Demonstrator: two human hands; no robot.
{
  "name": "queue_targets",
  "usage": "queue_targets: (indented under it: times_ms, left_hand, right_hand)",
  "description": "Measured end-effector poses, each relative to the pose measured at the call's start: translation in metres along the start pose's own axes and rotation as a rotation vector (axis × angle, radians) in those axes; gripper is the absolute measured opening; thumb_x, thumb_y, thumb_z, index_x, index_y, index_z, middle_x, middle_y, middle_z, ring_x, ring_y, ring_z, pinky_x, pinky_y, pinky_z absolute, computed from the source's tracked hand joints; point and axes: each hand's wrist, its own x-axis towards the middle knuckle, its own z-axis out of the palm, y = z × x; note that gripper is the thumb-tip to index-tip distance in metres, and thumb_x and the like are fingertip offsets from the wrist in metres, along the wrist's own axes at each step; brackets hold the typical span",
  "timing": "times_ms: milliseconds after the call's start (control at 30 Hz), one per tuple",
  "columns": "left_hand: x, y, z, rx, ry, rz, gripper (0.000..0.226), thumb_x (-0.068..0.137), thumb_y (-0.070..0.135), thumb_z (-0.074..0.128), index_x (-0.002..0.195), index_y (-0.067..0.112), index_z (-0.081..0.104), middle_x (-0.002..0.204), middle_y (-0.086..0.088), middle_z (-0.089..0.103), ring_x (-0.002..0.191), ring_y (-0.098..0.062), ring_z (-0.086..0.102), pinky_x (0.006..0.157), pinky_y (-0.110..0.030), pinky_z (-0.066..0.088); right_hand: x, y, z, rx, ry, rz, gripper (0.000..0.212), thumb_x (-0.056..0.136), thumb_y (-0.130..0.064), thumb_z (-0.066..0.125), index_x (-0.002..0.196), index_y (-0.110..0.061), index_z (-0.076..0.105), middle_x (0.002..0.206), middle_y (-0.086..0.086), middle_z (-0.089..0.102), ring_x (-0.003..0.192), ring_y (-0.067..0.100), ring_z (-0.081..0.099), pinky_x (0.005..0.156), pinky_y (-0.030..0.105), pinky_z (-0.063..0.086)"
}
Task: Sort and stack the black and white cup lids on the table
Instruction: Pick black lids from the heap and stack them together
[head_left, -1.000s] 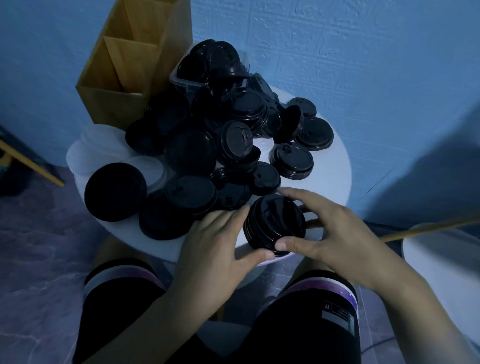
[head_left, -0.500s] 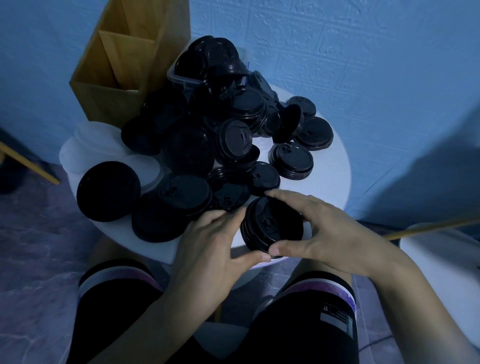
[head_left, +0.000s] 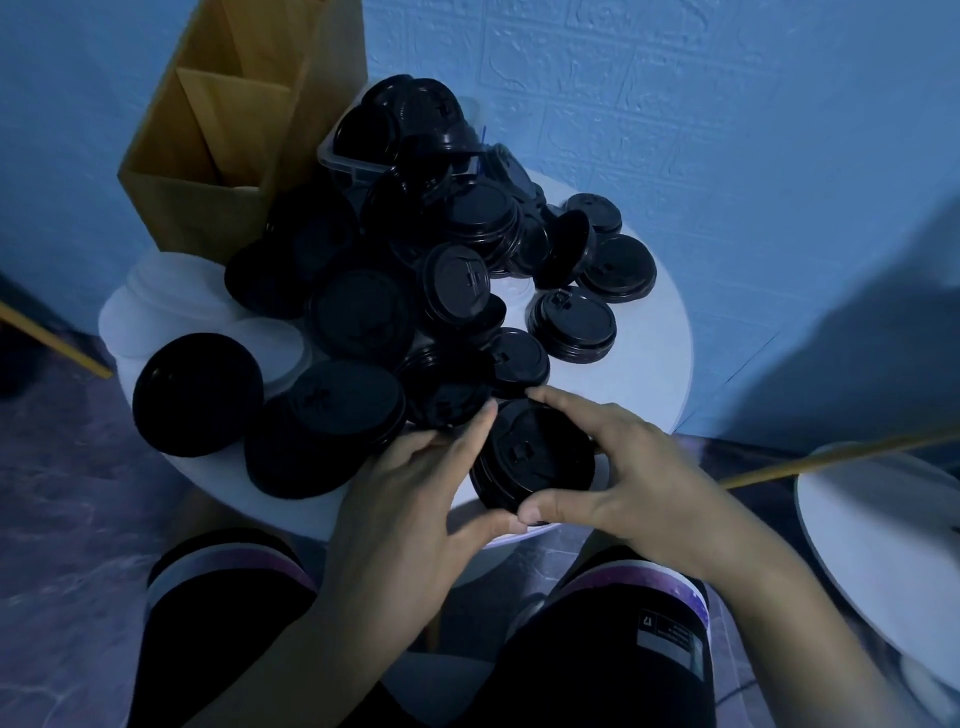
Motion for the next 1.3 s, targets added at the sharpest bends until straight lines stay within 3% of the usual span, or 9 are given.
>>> queue_targets:
  times_ms: [200, 400, 533, 700, 867, 1000, 1100, 1200, 1300]
  left_hand:
    - [-0.001, 0.000, -0.004, -0.026, -0.057, 0.021, 0.081, 0.087, 0.073, 0.047, 0.153, 0.026, 0.044, 0.132, 0.019, 0.040, 0.115, -0.002, 0.045, 0.084, -0.014, 0.034]
    - [-0.001, -0.001, -0.003, -0.051, -0.078, -0.010, 0.070, 0.094, 0.065, 0.044, 0.155, 0.032, 0.039, 0.127, 0.022, 0.044, 0.115, -0.003, 0.048, 0.083, -0.024, 0.042]
    - [-0.002, -0.003, -0.005, -0.096, -0.107, -0.057, 0.068, 0.093, 0.066, 0.045, 0.155, 0.041, 0.035, 0.126, 0.025, 0.053, 0.122, 0.002, 0.047, 0.092, -0.019, 0.039]
    - [-0.002, -0.003, -0.006, -0.099, -0.132, -0.077, 0.070, 0.092, 0.068, 0.045, 0.155, 0.041, 0.036, 0.128, 0.023, 0.054, 0.120, 0.014, 0.036, 0.093, -0.012, 0.032]
    - [0.000, -0.004, -0.005, -0.060, -0.133, -0.057, 0.069, 0.092, 0.062, 0.048, 0.151, 0.028, 0.046, 0.123, 0.011, 0.063, 0.116, 0.001, 0.047, 0.088, -0.010, 0.031]
    - [-0.002, -0.004, -0.003, -0.023, -0.129, -0.008, 0.068, 0.100, 0.061, 0.039, 0.153, 0.019, 0.044, 0.126, 0.007, 0.064, 0.121, -0.008, 0.049, 0.090, -0.026, 0.043]
    - [-0.003, -0.002, -0.002, -0.047, -0.085, -0.008, 0.069, 0.100, 0.061, 0.039, 0.154, 0.018, 0.043, 0.129, 0.017, 0.054, 0.121, -0.008, 0.048, 0.089, -0.031, 0.046]
    - [-0.003, 0.000, -0.003, -0.072, -0.116, -0.053, 0.078, 0.091, 0.070, 0.046, 0.156, 0.028, 0.038, 0.134, 0.022, 0.046, 0.123, -0.004, 0.044, 0.093, -0.025, 0.037]
    - [-0.004, 0.000, -0.001, -0.127, -0.168, -0.154, 0.082, 0.080, 0.083, 0.045, 0.153, 0.053, 0.022, 0.138, 0.020, 0.051, 0.125, -0.003, 0.045, 0.095, -0.025, 0.038]
  right_hand:
    - [-0.006, 0.012, -0.001, 0.124, 0.000, 0.016, 0.096, 0.061, -0.060, 0.085, 0.145, -0.053, 0.041, 0.131, -0.031, 0.060, 0.124, -0.014, 0.051, 0.106, 0.012, 0.036]
    - [-0.010, 0.027, -0.004, 0.360, -0.066, 0.026, 0.082, 0.074, -0.030, 0.082, 0.148, -0.032, 0.047, 0.136, -0.026, 0.062, 0.133, -0.007, 0.051, 0.110, 0.014, 0.038]
    - [-0.008, 0.032, -0.002, 0.344, -0.064, 0.026, 0.084, 0.073, -0.034, 0.082, 0.149, -0.034, 0.046, 0.136, -0.027, 0.062, 0.134, -0.007, 0.050, 0.115, 0.025, 0.036]
    - [-0.007, 0.033, 0.000, 0.307, -0.072, 0.022, 0.086, 0.075, -0.034, 0.083, 0.152, -0.037, 0.043, 0.136, -0.028, 0.061, 0.132, -0.008, 0.050, 0.114, 0.024, 0.036]
    - [-0.006, 0.032, 0.000, 0.235, -0.068, 0.013, 0.084, 0.078, -0.032, 0.085, 0.149, -0.046, 0.043, 0.130, -0.025, 0.066, 0.123, -0.009, 0.057, 0.107, 0.014, 0.041]
    - [-0.002, 0.035, -0.001, 0.222, -0.019, 0.008, 0.087, 0.067, -0.048, 0.084, 0.145, -0.052, 0.047, 0.133, -0.010, 0.060, 0.117, 0.001, 0.060, 0.108, 0.020, 0.043]
    - [0.000, 0.038, -0.001, 0.235, -0.008, -0.011, 0.087, 0.065, -0.054, 0.083, 0.143, -0.057, 0.046, 0.134, -0.008, 0.058, 0.117, 0.003, 0.060, 0.109, 0.027, 0.044]
    - [0.005, 0.042, -0.002, 0.263, -0.021, -0.014, 0.085, 0.065, -0.055, 0.086, 0.140, -0.062, 0.046, 0.137, -0.012, 0.058, 0.120, 0.000, 0.057, 0.111, 0.029, 0.043]
    - [0.006, 0.044, -0.008, 0.329, -0.097, -0.041, 0.081, 0.071, -0.045, 0.090, 0.142, -0.051, 0.052, 0.138, -0.013, 0.062, 0.131, 0.002, 0.053, 0.115, 0.031, 0.039]
